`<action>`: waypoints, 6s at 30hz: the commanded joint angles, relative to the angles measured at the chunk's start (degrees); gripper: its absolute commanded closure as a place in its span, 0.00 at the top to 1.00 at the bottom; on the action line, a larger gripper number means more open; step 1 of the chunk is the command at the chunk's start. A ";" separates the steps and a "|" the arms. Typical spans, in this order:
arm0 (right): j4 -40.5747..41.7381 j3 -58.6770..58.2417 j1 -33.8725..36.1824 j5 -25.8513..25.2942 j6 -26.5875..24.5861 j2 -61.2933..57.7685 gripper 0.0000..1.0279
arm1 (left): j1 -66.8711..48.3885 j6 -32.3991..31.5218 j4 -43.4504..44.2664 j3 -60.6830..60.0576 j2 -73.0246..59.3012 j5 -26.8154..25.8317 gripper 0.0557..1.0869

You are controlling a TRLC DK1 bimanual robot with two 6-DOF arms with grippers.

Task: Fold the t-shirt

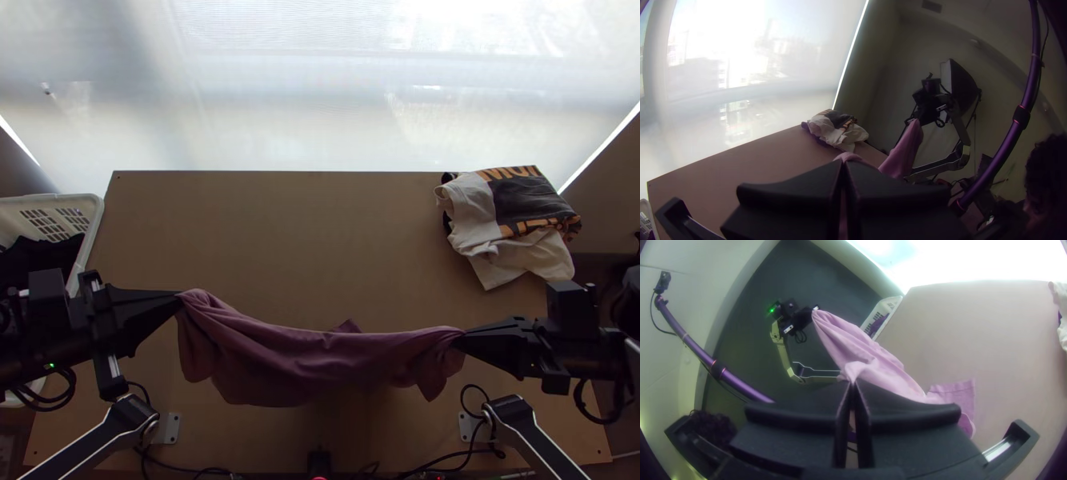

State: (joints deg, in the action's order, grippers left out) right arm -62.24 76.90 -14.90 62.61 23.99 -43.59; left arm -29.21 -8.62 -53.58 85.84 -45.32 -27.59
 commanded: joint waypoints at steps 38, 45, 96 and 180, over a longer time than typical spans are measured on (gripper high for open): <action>38.68 6.59 5.93 -35.19 -23.20 -58.01 0.03 | 21.48 22.42 33.72 3.72 -63.58 10.81 0.06; 42.02 9.76 5.49 -43.80 -22.85 -61.44 0.03 | 22.27 23.12 33.63 10.92 -70.43 14.85 0.06; 17.76 -18.28 -17.62 -71.22 -57.91 -37.27 0.95 | 7.59 64.61 30.64 -30.65 -35.71 25.66 0.93; 48.18 -30.67 -17.45 -74.91 -65.56 -39.73 0.03 | 10.32 12.58 27.13 -18.08 -54.08 24.25 0.93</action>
State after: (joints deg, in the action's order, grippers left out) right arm -14.11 46.81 -32.60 -12.23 -41.19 -85.54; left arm -17.65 7.22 -28.64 67.16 -97.45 -3.05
